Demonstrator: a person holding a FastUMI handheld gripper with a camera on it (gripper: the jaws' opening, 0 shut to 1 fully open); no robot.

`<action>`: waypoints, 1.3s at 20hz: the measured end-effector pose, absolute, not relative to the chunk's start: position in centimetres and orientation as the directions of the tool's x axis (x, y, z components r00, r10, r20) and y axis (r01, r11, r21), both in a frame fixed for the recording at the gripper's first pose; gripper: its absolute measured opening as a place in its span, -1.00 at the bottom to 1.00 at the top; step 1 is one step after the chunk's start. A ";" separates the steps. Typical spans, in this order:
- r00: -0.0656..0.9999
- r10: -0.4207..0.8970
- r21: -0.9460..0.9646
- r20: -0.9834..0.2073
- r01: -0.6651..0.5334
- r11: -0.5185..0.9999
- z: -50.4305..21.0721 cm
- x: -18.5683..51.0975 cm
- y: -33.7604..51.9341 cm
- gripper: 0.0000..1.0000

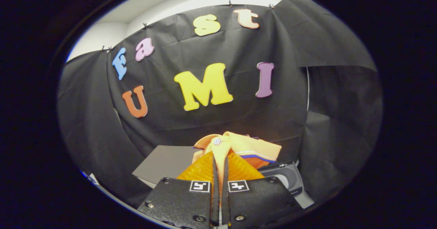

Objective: Put the clothes into the washing machine and then close the washing machine lid.

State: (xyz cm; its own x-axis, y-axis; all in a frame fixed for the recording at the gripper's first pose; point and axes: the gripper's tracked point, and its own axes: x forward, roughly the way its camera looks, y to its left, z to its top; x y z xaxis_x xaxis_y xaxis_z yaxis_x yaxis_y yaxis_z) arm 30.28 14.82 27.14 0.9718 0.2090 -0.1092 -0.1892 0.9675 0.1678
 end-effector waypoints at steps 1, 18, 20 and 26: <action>0.977 0.185 0.159 -0.103 -0.167 0.973 27.4 30.5 13.1 -0.88; 0.924 0.183 0.105 -0.336 -0.157 0.982 14.9 43.7 4.2 -0.88; 0.907 0.193 0.105 -0.375 -0.165 0.981 12.4 44.9 4.3 -0.88; 0.851 0.202 0.102 -0.485 -0.175 0.979 5.5 47.7 5.1 -0.88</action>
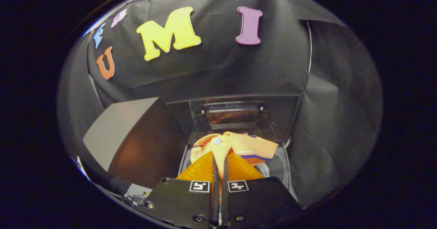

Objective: Put the clothes into the washing machine and then close the washing machine lid.

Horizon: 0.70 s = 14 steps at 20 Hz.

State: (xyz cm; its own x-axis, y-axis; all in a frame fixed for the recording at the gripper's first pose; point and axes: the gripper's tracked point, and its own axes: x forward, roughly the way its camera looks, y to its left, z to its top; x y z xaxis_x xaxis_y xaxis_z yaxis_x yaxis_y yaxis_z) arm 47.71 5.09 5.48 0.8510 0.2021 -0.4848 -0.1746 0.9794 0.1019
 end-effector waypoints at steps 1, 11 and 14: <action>0.841 0.201 0.099 -0.502 -0.174 0.980 4.5 48.1 5.2 -0.88; 0.762 0.160 0.094 -0.628 -0.130 0.987 -4.4 51.3 5.1 -0.88; 0.737 0.140 0.092 -0.661 -0.106 0.990 -6.9 51.8 4.9 -0.88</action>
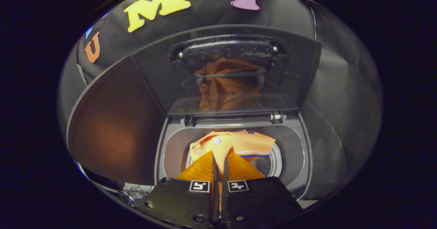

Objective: Put the clothes into the washing machine and then close the washing machine lid.

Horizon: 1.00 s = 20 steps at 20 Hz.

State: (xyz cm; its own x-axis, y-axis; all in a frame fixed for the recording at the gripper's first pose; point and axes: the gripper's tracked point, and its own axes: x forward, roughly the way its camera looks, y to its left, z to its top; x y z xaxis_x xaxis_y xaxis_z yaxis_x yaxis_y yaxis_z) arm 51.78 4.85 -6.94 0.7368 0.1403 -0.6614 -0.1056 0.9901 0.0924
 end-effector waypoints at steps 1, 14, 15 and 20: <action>0.726 0.137 0.096 -0.674 -0.098 0.991 -7.6 51.9 4.9 -0.88; 0.566 0.089 0.095 -0.820 -0.019 0.995 -14.1 50.7 4.1 -0.87; 0.554 0.089 0.093 -0.828 -0.021 0.995 -14.2 50.7 4.1 -0.87; 0.497 0.107 0.110 -0.861 -0.023 0.994 -15.0 50.3 4.3 -0.75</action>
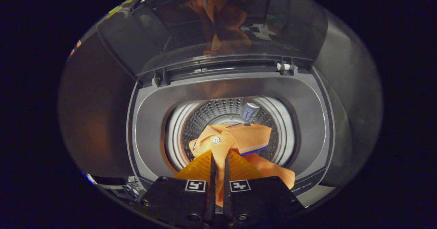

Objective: Put the clothes into the washing machine and then close the washing machine lid.

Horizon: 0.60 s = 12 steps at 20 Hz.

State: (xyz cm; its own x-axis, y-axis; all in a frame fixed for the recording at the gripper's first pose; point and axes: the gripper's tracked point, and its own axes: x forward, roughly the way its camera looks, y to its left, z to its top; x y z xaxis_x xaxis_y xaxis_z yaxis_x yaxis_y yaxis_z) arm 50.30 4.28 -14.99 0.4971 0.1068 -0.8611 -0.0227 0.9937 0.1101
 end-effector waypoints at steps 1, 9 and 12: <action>0.489 0.122 0.126 -0.864 -0.024 0.992 -15.2 50.0 4.5 -0.66; 0.535 0.075 0.084 -0.842 -0.007 0.996 -15.4 48.7 3.0 0.39; 0.551 0.068 0.063 -0.832 -0.029 0.998 -15.4 48.1 2.7 0.39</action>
